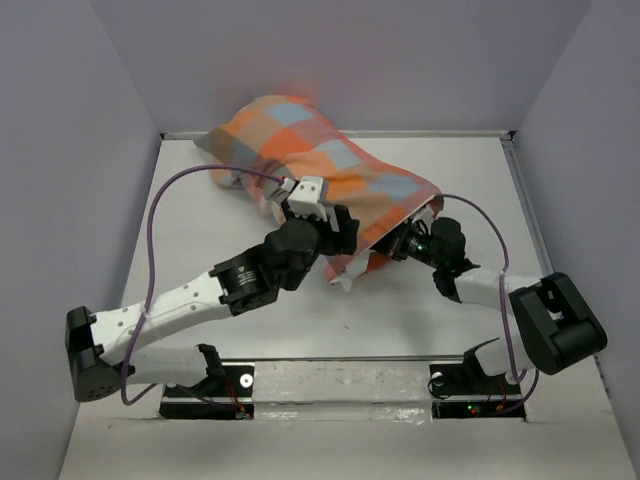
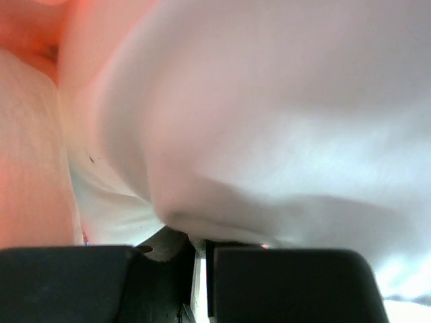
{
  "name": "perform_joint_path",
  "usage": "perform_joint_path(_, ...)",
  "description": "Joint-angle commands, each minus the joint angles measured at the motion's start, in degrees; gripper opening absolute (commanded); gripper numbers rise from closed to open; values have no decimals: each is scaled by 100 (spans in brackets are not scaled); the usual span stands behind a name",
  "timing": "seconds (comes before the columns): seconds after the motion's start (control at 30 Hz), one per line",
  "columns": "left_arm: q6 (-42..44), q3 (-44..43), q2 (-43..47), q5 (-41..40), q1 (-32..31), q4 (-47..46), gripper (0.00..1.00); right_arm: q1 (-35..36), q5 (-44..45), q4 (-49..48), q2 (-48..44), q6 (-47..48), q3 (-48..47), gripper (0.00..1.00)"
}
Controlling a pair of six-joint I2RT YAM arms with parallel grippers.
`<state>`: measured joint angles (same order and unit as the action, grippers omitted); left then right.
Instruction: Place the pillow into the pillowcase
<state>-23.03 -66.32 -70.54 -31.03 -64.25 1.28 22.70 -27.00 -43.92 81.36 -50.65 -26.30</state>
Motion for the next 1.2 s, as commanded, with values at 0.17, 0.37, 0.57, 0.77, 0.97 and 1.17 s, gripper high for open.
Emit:
perform_joint_path(0.17,369,2071,604,-1248,-1150,-848,87,-248,-85,797,-463,556,-595,0)
perform_joint_path(0.37,974,1781,-151,-1405,-1230,-1094,91,-248,-165,903,-455,592,-683,0)
perform_joint_path(0.57,1160,1403,-600,-2451,-1230,-945,82,-248,-209,956,-516,627,-657,0)
perform_joint_path(0.77,1169,1333,-777,-2812,-1037,-1147,70,-248,-200,1026,-630,636,-648,0)
perform_joint_path(0.97,1213,1324,-593,-2664,-905,-1376,33,-248,-139,1070,-604,653,-727,0)
perform_joint_path(1.17,862,1298,83,-1690,-1019,-1376,0,-248,554,913,-411,260,-938,0)
